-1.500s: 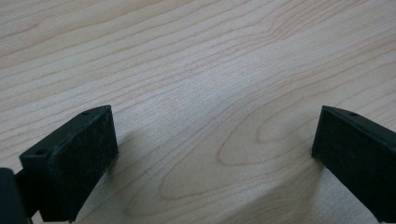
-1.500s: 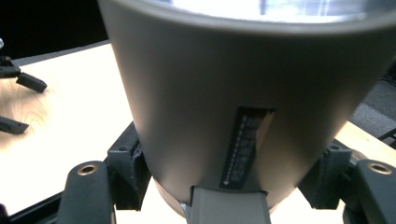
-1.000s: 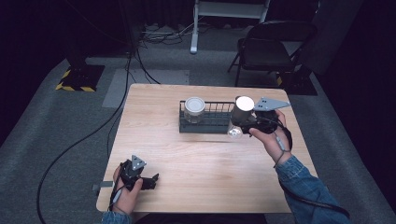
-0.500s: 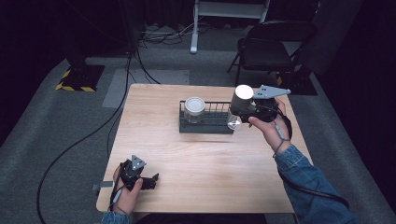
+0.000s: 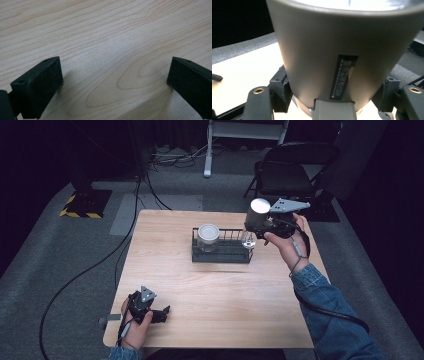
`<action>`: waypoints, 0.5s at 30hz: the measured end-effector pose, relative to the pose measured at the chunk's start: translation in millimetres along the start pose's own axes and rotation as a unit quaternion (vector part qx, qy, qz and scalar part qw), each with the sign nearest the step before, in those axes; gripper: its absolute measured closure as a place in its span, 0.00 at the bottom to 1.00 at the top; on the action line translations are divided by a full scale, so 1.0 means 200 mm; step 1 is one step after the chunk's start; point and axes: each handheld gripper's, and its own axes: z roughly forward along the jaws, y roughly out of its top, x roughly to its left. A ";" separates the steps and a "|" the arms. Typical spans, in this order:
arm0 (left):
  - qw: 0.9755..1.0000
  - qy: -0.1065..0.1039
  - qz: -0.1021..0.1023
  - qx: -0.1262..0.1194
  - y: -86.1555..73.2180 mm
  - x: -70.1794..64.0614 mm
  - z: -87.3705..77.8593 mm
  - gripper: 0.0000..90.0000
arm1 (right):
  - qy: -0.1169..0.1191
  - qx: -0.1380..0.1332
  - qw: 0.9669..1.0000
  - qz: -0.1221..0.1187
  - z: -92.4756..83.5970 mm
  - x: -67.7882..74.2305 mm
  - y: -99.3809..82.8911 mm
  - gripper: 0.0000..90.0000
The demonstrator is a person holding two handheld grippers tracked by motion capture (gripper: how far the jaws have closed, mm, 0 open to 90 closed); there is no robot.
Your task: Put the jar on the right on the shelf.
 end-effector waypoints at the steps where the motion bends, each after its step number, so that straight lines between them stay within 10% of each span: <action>1: 1.000 0.000 0.000 0.000 0.00 0.00 0.00 0.00 | -0.002 0.000 1.000 0.002 0.01 -0.01 0.01 0.34; 15: 1.000 0.000 0.000 0.000 0.00 0.00 0.00 0.00 | -0.006 -0.004 1.000 0.020 0.14 -0.09 0.03 0.34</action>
